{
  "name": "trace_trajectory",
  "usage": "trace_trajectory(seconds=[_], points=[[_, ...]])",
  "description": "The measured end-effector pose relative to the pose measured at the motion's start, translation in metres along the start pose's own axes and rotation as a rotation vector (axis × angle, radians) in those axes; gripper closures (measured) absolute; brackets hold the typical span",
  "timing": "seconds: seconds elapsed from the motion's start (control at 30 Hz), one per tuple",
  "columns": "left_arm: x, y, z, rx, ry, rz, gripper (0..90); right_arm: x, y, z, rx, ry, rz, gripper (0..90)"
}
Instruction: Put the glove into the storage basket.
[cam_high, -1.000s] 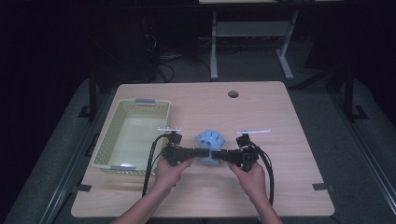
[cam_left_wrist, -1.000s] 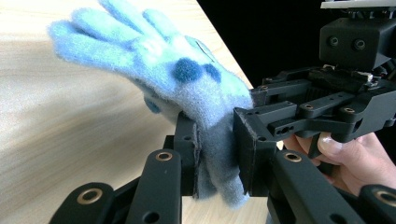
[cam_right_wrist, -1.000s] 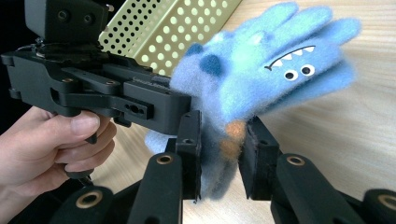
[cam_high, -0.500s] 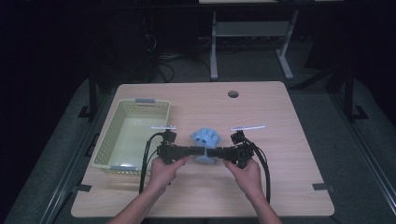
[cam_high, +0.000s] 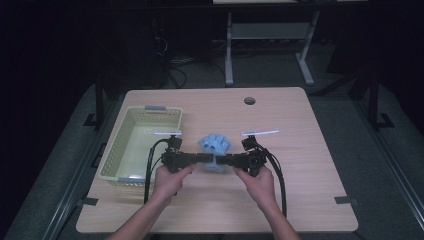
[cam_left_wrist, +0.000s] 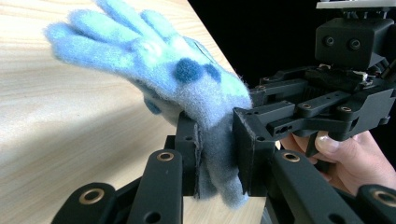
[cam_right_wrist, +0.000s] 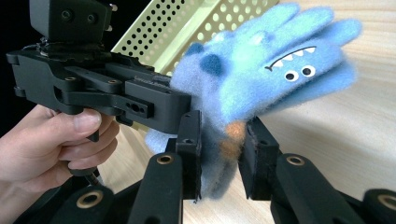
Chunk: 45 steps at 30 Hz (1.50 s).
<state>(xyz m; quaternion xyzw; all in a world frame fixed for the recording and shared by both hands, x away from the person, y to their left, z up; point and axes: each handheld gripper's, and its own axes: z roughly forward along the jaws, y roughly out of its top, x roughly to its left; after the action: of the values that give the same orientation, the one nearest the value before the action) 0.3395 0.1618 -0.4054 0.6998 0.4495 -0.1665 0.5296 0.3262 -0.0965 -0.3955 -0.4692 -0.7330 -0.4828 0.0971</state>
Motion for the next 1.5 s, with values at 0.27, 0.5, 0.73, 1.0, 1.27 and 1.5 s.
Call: trace_trajectory(seconds=[0.27, 0.5, 0.73, 1.0, 1.27, 1.5], points=[[0.003, 0.006, -0.013, -0.006, -0.019, 0.005, 72.8, 0.010, 0.010, 0.004, 0.001, 0.008, -0.023, 71.7], [0.004, 0.010, -0.025, -0.017, -0.014, 0.010, 72.8, 0.019, 0.019, 0.010, 0.006, 0.011, -0.043, 71.7], [0.007, 0.012, -0.035, -0.030, -0.016, 0.007, 72.9, 0.026, 0.025, 0.016, 0.017, 0.012, -0.065, 71.7], [0.013, 0.013, -0.051, -0.041, -0.013, 0.005, 73.0, 0.034, 0.031, 0.027, 0.022, 0.026, -0.080, 71.7], [0.019, 0.012, -0.067, -0.060, -0.011, -0.004, 73.0, 0.044, 0.037, 0.041, 0.032, 0.041, -0.093, 71.7], [0.023, 0.012, -0.077, -0.071, -0.012, -0.015, 73.0, 0.050, 0.042, 0.048, 0.032, 0.051, -0.114, 71.7]])
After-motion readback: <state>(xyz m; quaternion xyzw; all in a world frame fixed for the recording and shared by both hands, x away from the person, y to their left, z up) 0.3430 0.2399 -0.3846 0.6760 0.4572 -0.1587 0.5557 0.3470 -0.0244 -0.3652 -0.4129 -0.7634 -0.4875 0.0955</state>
